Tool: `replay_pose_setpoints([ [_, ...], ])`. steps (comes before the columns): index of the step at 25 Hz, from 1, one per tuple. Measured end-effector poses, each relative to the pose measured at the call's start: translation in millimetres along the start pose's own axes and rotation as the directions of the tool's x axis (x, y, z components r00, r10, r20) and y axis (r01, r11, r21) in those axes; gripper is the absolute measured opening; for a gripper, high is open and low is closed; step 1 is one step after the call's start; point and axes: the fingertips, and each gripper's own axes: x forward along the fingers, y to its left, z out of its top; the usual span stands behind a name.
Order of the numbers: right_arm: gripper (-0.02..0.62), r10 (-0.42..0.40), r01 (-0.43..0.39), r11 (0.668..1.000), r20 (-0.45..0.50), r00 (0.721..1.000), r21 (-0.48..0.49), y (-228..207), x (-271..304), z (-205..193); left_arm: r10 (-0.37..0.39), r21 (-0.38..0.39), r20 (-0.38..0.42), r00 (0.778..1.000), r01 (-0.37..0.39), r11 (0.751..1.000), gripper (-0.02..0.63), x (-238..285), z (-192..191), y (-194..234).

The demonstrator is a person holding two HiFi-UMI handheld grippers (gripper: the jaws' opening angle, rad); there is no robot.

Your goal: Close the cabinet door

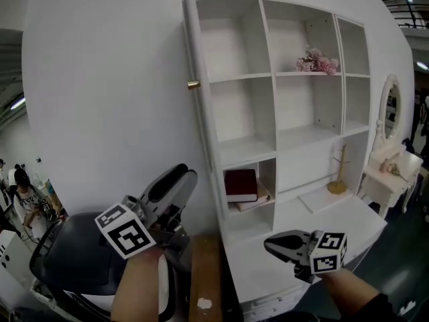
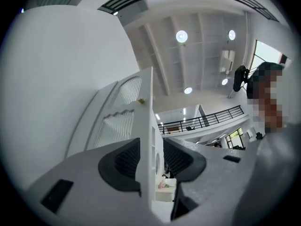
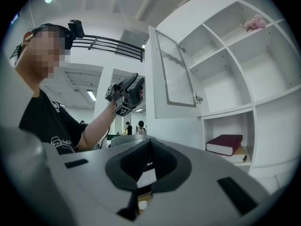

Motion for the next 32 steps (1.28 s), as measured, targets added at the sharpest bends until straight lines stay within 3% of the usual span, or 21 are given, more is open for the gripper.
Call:
replay_pose_setpoints([
  [9, 0.003, -0.113, 0.113, 0.993, 0.018, 0.993, -0.014, -34.9, -9.2, 13.8, -0.139, 0.067, 0.044, 0.989, 0.136, 0.988, 0.143, 64.3, 71.4, 24.5],
  [15, 0.003, -0.157, 0.157, 0.987, 0.022, 0.987, -0.028, -49.1, -7.6, 38.3, -0.223, 0.039, 0.124, 0.967, 0.220, 0.975, 0.143, 108.7, 112.8, 40.5],
  [24, 0.003, -0.223, 0.224, 0.974, 0.027, 0.974, -0.022, -52.8, -23.2, 23.0, -0.329, -0.030, 0.200, 0.923, 0.341, 0.940, 0.138, 107.4, 114.8, 40.9],
  [30, 0.003, -0.211, 0.212, 0.976, 0.037, 0.977, -0.038, -45.4, -11.8, 19.2, -0.395, 0.006, 0.180, 0.901, 0.401, 0.916, 0.130, 108.1, 118.2, 26.1],
  [32, 0.003, -0.216, 0.218, 0.975, 0.049, 0.975, -0.039, -44.4, -10.6, 21.2, -0.401, 0.024, 0.164, 0.901, 0.402, 0.915, 0.095, 109.5, 116.7, 24.3],
])
